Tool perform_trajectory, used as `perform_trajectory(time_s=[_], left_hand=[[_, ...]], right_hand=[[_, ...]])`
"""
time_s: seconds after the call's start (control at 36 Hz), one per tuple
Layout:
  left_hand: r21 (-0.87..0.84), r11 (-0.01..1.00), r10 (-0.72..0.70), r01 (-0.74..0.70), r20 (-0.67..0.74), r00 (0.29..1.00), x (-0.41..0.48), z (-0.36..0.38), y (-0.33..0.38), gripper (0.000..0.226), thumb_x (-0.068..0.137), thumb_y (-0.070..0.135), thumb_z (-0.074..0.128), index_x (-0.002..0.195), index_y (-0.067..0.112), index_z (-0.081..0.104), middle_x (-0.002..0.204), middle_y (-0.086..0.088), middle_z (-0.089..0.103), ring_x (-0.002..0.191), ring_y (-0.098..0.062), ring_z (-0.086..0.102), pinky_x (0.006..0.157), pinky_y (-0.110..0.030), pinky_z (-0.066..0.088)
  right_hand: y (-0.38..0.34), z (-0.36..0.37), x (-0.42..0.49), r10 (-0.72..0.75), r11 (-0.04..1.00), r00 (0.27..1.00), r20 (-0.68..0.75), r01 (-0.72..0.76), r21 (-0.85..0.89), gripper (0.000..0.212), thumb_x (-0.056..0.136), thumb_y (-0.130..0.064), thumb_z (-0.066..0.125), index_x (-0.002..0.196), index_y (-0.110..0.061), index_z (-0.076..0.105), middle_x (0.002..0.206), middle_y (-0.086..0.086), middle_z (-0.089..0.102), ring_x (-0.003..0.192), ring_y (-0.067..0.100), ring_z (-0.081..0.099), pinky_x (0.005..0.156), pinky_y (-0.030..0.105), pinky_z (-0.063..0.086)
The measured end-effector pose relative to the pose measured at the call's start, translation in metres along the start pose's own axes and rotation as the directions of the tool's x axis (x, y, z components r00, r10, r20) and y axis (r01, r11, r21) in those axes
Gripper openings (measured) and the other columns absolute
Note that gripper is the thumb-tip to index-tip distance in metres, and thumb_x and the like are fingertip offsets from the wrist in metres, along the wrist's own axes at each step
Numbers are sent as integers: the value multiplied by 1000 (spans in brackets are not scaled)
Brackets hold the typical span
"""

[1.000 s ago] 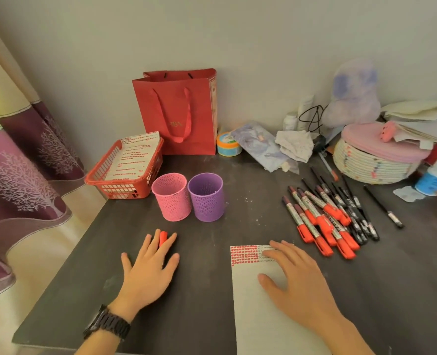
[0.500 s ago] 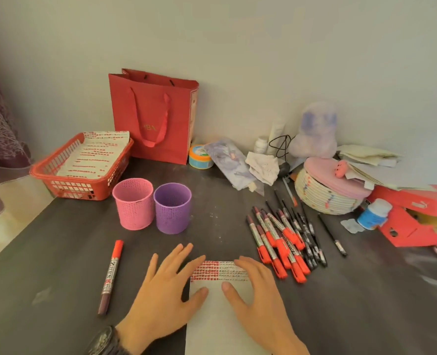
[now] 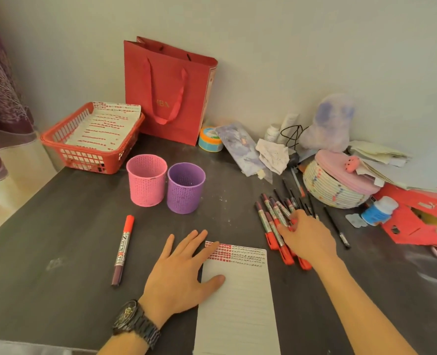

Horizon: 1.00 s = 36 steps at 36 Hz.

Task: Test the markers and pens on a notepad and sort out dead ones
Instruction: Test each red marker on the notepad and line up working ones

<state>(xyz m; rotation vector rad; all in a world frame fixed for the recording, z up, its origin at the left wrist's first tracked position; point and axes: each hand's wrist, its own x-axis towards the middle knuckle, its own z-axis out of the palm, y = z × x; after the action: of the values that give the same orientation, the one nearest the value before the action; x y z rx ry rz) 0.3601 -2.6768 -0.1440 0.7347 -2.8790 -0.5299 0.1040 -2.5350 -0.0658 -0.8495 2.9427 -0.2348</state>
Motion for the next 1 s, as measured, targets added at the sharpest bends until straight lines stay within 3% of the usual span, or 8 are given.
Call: perform_trajectory(time_s=[0.14,0.28,0.39,0.58,0.72,0.81,0.92,1.0], left_hand=[[-8,1000,0,0,0,1000,0,0,1,85,78,93,12,153,55,6,164,21,-6,149,-3,-14,117,-44,-21],[-14,1000,-9,9,-8,1000,-1,2,0,86,77,95,9,153,55,2,163,23,-6,148,-1,-15,118,-44,-21],[-85,996,-32,28,-53,998,-1,-1,1,84,77,95,10,152,56,4,159,29,-1,144,4,-12,117,-39,-19],[-423,906,-103,29,-154,983,-27,-15,15,48,79,91,23,124,76,25,132,55,26,128,25,24,103,-9,24],[-490,867,12,-91,-162,987,-51,-16,52,39,95,75,27,118,56,50,115,32,58,113,3,54,82,-10,41],[-533,839,24,-107,-160,987,-52,-18,71,45,97,72,20,90,43,53,90,19,60,84,-8,58,67,-21,44],[-329,937,37,-118,-242,969,-50,-14,83,51,99,62,17,77,31,52,75,12,56,74,-11,52,61,-25,43],[-131,985,53,-110,-377,925,-48,-10,93,45,101,42,34,63,24,51,60,9,52,58,-10,45,47,-28,40]], right_hand=[[4,0,1,-9,1000,1000,-6,9,14,31,100,-38,55,125,-21,62,121,3,71,113,28,64,89,39,49],[7,-6,-22,39,932,999,-29,-26,362,38,100,-32,57,135,-18,59,121,1,71,108,20,65,93,35,46],[2,-3,-64,17,675,1000,14,-22,737,11,101,-20,56,109,-22,64,69,-4,72,57,3,60,60,28,53],[-20,19,-145,-35,166,985,167,-159,973,9,93,-1,65,101,-4,67,88,16,77,74,27,75,64,26,60],[-40,32,-178,-52,111,984,173,-166,980,25,69,-26,79,93,-22,81,91,9,78,79,23,75,65,27,60],[-45,35,-184,-50,85,987,152,-147,985,24,72,-31,75,94,-27,82,98,5,79,88,18,72,72,33,58],[-49,30,-178,21,-397,966,259,-229,889,25,82,-26,63,83,-3,73,92,14,71,86,26,68,78,37,51],[-56,20,-176,-32,-720,924,380,-285,633,22,85,-23,62,68,-10,65,72,7,58,67,22,59,77,35,47]])
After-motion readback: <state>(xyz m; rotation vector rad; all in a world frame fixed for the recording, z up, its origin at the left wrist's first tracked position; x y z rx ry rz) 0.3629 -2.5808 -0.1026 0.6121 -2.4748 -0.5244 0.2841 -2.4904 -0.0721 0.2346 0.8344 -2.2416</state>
